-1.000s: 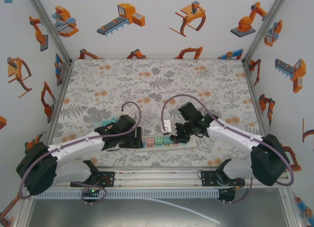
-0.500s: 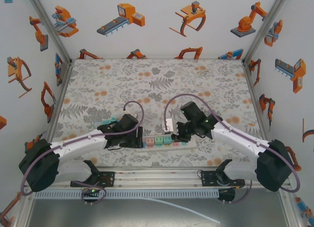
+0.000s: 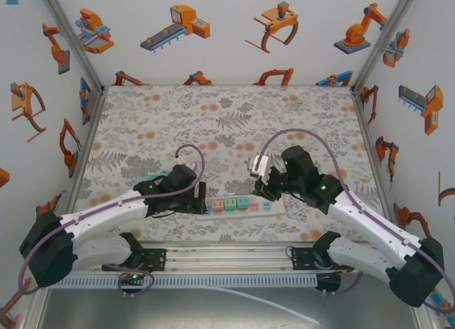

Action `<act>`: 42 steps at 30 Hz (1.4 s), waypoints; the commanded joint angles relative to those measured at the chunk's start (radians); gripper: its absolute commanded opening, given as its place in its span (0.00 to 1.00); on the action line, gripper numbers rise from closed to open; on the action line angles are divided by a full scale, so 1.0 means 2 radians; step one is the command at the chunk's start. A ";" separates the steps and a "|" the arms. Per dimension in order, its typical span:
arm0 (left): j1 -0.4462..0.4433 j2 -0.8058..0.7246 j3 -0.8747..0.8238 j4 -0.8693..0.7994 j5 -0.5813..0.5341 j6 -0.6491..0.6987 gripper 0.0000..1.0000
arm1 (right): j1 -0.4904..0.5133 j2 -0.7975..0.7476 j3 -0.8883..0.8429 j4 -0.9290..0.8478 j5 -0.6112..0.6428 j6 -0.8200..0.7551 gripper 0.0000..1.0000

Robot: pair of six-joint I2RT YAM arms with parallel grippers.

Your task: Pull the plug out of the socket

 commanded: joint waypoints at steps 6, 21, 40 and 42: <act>-0.002 -0.078 0.029 0.052 0.131 0.062 0.78 | -0.055 0.001 -0.043 0.144 0.120 0.375 0.07; -0.028 -0.100 0.037 0.089 0.175 0.089 0.97 | -0.075 0.128 -0.132 0.294 0.172 0.523 0.08; -0.028 -0.119 0.025 0.074 0.124 0.087 0.97 | -0.074 0.187 -0.133 0.295 0.188 0.525 0.34; -0.028 -0.120 0.024 0.073 0.120 0.087 0.97 | -0.074 0.183 -0.129 0.281 0.190 0.517 0.37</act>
